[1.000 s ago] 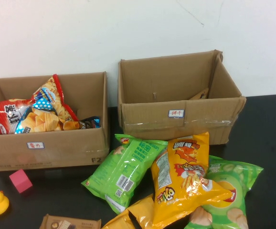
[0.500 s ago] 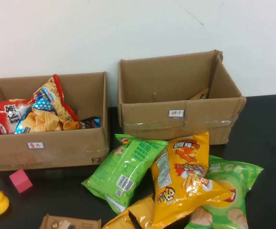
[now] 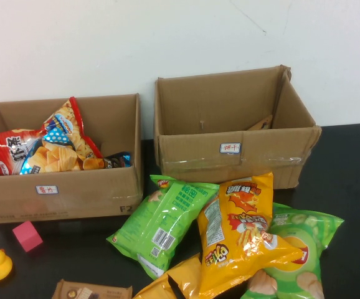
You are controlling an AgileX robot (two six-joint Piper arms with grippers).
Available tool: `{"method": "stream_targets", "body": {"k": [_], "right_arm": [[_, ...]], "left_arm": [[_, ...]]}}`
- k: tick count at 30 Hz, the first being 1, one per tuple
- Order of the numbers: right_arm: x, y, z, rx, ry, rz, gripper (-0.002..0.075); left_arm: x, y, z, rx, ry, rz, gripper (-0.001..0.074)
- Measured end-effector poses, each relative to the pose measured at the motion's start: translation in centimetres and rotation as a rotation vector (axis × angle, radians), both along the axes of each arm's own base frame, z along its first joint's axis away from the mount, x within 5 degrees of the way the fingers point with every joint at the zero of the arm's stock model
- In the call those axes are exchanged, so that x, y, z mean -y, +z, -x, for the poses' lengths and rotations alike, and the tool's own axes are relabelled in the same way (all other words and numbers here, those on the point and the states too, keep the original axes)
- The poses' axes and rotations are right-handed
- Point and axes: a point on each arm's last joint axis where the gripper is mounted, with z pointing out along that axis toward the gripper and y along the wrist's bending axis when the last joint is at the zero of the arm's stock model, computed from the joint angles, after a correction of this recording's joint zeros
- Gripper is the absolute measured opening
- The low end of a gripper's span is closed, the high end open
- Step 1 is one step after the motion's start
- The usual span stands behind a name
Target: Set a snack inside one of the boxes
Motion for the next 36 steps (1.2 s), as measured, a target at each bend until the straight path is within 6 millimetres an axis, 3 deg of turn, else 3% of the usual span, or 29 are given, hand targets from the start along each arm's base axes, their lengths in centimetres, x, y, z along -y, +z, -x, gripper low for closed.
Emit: {"method": "stream_targets", "body": {"k": [36], "right_arm": [[0.05, -0.31, 0.1, -0.037, -0.004, -0.014, -0.0001]], "left_arm": [[0.0, 0.0, 0.0, 0.0, 0.001, 0.004, -0.0001]]}}
